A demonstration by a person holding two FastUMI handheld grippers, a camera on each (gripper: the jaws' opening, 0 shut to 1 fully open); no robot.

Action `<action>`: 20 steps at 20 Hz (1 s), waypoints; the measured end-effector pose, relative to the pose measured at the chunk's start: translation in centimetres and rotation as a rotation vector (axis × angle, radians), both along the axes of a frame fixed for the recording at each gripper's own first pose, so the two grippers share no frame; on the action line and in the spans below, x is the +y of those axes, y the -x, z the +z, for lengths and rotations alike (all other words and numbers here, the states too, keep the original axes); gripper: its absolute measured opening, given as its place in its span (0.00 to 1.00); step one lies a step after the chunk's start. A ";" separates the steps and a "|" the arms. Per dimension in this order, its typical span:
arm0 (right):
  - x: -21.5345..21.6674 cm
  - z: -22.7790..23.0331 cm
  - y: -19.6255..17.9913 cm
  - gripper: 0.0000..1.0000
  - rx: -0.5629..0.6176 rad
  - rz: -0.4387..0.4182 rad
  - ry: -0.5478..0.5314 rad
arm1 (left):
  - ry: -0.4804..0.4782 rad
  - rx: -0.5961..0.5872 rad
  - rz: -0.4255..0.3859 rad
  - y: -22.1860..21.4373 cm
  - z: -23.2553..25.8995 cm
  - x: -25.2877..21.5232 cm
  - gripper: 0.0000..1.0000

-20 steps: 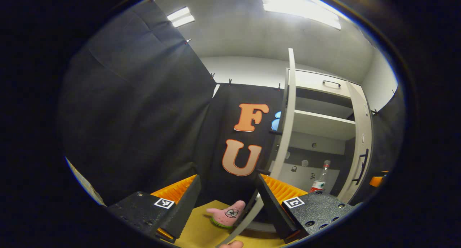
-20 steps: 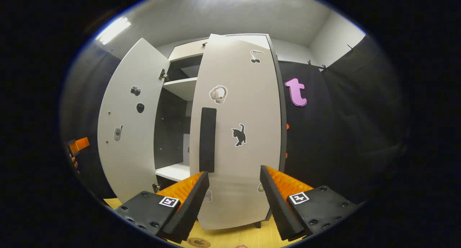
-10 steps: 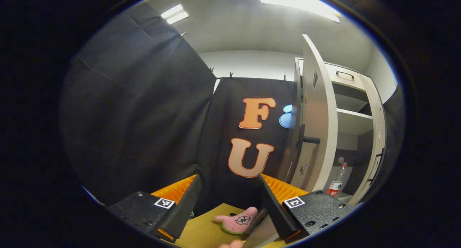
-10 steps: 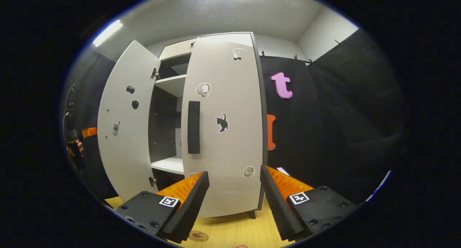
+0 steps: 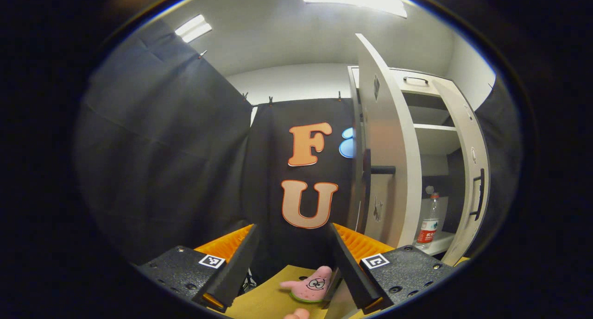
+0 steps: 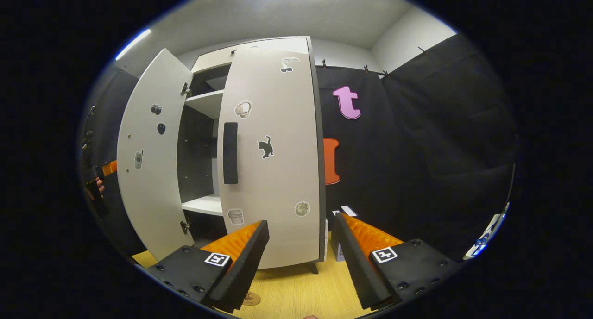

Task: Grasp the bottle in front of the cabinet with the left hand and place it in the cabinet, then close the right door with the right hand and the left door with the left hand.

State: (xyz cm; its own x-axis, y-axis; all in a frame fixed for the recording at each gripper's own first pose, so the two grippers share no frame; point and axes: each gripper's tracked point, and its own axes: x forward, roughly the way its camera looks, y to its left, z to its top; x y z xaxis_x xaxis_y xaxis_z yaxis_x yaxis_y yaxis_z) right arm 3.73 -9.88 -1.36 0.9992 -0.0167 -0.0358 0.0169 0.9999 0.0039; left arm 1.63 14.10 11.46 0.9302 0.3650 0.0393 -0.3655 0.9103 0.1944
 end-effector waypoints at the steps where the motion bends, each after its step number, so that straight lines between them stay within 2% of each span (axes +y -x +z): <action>1: 0.0 0.1 0.0 0.95 -0.002 0.000 -0.004 | -0.010 0.001 -0.016 -0.1 0.0 -0.8 0.92; 4: -0.1 0.2 -0.2 0.95 -0.005 -0.002 -0.011 | 0.007 0.009 -0.069 -0.5 -0.5 -3.3 0.92; 5: -0.1 0.3 -0.3 0.95 -0.005 -0.003 -0.008 | 0.020 0.015 -0.098 -1.0 -0.7 -4.3 0.87; 6: -0.2 0.4 -0.2 0.95 -0.005 -0.007 -0.005 | 0.038 0.024 -0.131 -1.4 -0.9 -5.2 0.92; 8: -0.6 0.5 0.1 0.95 -0.007 -0.020 0.000 | 0.070 0.038 -0.186 -1.9 -1.6 -7.3 0.92; 9: -0.9 0.6 0.4 0.95 -0.008 -0.028 0.002 | 0.079 0.043 -0.212 -2.4 -1.8 -8.3 0.87; 15: -2.5 0.8 1.8 0.95 -0.006 -0.084 0.004 | 0.080 0.030 -0.317 -5.1 -2.4 -12.9 0.87; 16: -2.7 0.8 2.0 0.95 -0.005 -0.091 0.006 | 0.089 0.028 -0.341 -5.6 -2.4 -13.9 0.92; 17: -2.8 0.8 2.2 0.95 -0.005 -0.095 0.006 | 0.106 0.026 -0.372 -6.0 -2.4 -14.8 0.89; 18: -2.8 0.9 2.3 0.95 -0.006 -0.098 0.006 | 0.123 0.024 -0.397 -6.4 -2.4 -15.7 0.94; 19: -2.8 1.0 2.5 0.95 -0.008 -0.101 0.007 | 0.132 0.017 -0.408 -6.7 -2.2 -16.2 0.92; 20: -2.8 1.1 2.6 0.95 -0.010 -0.103 0.008 | 0.130 0.010 -0.418 -6.6 -1.9 -16.6 0.94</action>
State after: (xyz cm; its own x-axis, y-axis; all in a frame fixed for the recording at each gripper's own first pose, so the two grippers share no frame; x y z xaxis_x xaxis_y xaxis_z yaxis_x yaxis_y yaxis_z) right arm 1.15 -12.72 -0.27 0.9925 -0.1199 -0.0249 0.1199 0.9928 -0.0034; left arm 8.25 -2.49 9.57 0.9991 -0.0420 0.0082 0.0413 0.9967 0.0701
